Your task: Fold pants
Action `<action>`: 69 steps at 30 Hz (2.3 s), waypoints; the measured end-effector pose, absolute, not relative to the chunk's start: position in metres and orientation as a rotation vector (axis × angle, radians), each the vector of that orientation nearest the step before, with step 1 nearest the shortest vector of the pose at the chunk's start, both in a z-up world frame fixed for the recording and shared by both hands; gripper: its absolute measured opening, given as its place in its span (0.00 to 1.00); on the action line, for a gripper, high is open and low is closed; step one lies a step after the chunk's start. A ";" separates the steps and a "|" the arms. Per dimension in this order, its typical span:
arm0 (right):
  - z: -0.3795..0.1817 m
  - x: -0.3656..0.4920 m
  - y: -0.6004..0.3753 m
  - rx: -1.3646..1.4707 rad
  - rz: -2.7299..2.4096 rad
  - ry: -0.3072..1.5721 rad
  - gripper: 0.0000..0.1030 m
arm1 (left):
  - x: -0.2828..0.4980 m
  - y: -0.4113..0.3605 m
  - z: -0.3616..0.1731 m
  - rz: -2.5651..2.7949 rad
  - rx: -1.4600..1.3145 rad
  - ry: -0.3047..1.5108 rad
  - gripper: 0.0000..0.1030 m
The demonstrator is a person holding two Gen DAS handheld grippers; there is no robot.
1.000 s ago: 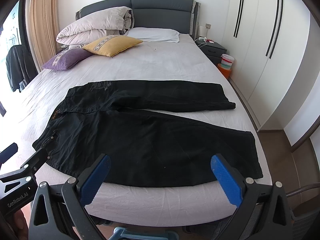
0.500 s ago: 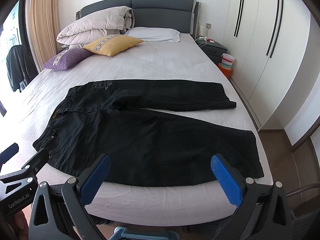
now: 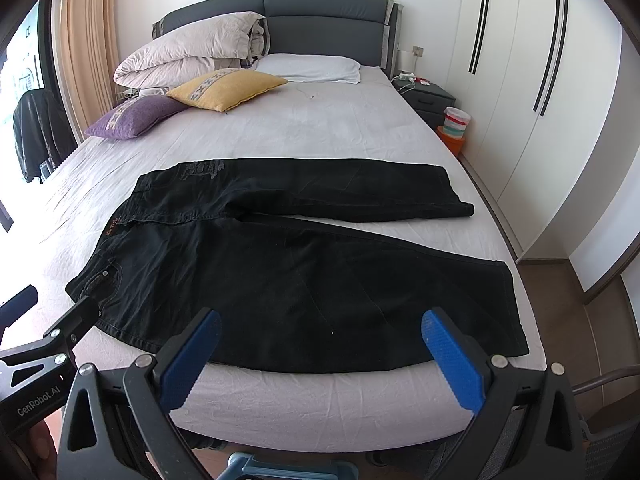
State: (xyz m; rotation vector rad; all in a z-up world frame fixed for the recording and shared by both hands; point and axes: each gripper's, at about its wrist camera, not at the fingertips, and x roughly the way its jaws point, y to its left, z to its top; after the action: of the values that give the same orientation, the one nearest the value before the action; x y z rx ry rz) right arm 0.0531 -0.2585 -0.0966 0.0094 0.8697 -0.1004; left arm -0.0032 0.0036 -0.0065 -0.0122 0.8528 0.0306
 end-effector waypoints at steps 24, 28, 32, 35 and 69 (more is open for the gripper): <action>-0.097 0.053 -0.256 0.009 -0.097 0.873 1.00 | -0.002 0.003 -0.012 0.028 -0.012 0.859 1.00; -0.110 0.053 -0.244 0.008 -0.090 0.881 1.00 | 0.000 0.004 -0.016 0.028 -0.012 0.867 1.00; -0.114 0.056 -0.244 0.012 -0.082 0.892 1.00 | 0.004 0.005 -0.019 0.027 -0.016 0.878 1.00; -0.114 0.060 -0.248 0.013 -0.078 0.900 1.00 | 0.008 0.008 -0.023 0.030 -0.018 0.887 1.00; -0.167 0.395 -0.346 -0.283 0.626 0.929 1.00 | 0.430 0.103 -0.099 -0.422 0.494 0.992 1.00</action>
State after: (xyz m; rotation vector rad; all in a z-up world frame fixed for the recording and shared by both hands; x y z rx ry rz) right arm 0.3950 -0.3462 -0.1673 -0.2832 0.9292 0.6256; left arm 0.4303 0.1033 -0.0993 0.4935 0.9917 -0.4222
